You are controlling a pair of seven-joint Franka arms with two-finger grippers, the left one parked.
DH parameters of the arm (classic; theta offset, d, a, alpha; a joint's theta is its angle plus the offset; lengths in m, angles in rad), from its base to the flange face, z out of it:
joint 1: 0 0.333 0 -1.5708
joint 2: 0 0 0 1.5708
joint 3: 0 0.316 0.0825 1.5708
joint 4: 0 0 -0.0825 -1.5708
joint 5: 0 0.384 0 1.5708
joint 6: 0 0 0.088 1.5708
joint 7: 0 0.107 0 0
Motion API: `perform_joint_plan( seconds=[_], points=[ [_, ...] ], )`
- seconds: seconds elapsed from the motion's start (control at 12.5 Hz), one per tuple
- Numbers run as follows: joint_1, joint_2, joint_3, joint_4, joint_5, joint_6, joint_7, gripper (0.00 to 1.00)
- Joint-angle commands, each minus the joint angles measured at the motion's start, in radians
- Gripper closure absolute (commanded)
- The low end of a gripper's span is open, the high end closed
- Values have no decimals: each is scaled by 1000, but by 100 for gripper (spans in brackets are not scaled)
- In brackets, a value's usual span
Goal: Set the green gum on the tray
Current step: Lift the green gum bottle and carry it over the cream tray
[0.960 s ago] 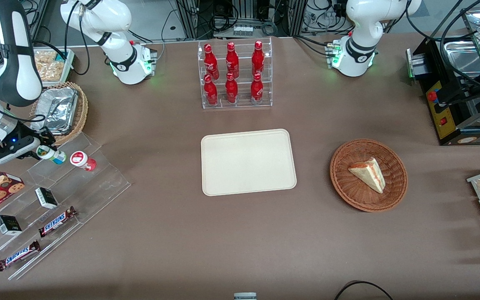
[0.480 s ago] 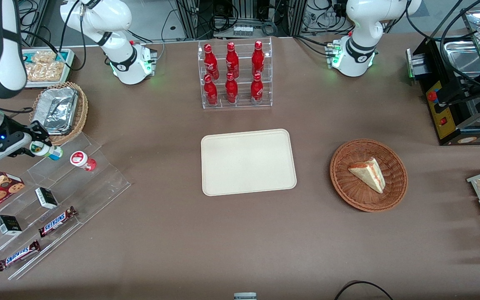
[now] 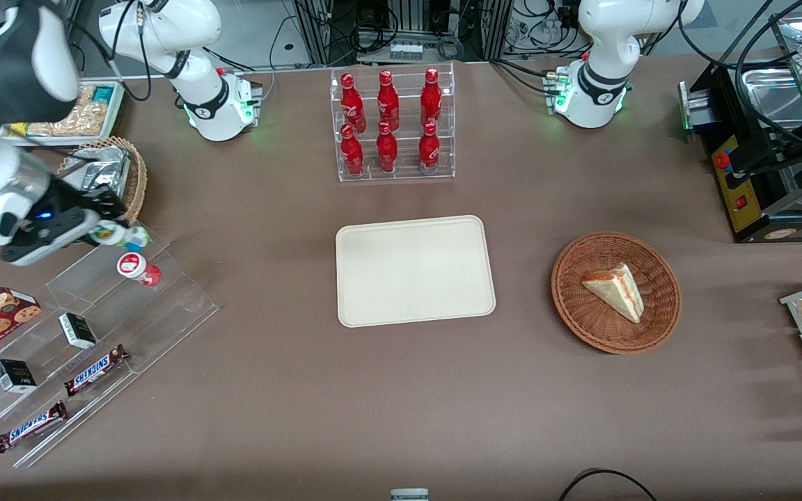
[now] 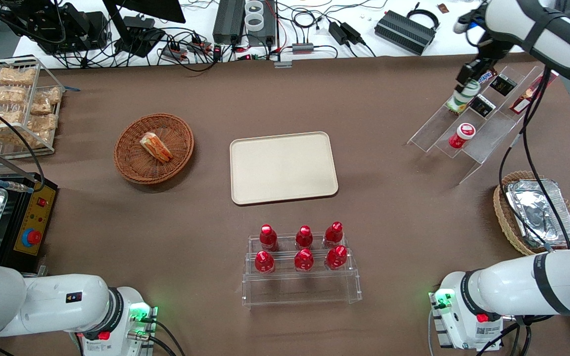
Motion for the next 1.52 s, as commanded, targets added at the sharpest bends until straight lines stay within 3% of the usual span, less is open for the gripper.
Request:
perform_joint_plan(
  seconds=[0.0, 0.72, 1.44],
  points=[
    [124, 29, -11, 39, 6, -33, 199, 100],
    [507, 327, -11, 177, 5, 142, 899, 100],
    [718, 650, -15, 298, -9, 410, 1298, 100]
  ],
)
